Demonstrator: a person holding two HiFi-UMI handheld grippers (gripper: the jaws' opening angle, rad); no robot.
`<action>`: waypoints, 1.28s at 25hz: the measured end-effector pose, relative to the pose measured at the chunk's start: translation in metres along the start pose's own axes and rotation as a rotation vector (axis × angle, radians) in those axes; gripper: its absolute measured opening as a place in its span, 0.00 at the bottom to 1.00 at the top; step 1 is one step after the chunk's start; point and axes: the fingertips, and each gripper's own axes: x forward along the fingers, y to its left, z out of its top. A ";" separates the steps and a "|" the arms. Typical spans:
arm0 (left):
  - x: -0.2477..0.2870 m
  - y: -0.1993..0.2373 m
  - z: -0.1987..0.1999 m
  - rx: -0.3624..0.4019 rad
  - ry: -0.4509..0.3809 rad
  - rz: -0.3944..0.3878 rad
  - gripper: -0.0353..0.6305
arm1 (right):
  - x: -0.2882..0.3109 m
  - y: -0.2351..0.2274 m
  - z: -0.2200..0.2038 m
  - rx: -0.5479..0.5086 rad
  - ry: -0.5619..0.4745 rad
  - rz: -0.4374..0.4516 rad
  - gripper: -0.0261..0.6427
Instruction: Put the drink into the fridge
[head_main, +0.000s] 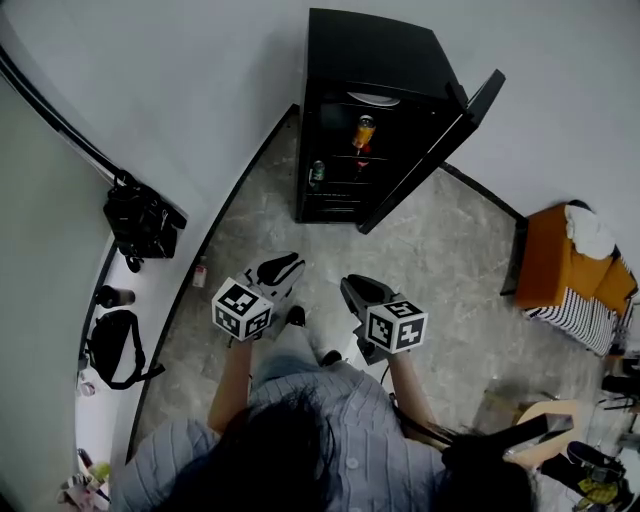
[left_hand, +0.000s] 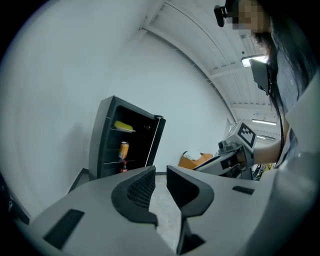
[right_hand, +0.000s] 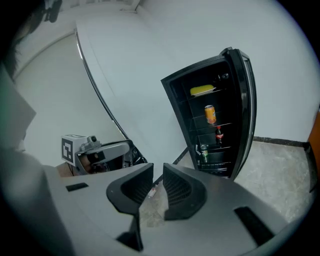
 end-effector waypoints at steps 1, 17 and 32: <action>0.001 -0.009 0.000 0.001 -0.002 -0.003 0.17 | -0.006 -0.002 -0.003 0.000 -0.002 0.002 0.14; -0.013 -0.138 -0.035 0.030 0.044 0.005 0.12 | -0.091 0.001 -0.056 -0.048 -0.048 0.062 0.14; -0.040 -0.210 -0.064 0.056 0.053 0.023 0.07 | -0.138 0.021 -0.104 -0.151 -0.026 0.112 0.14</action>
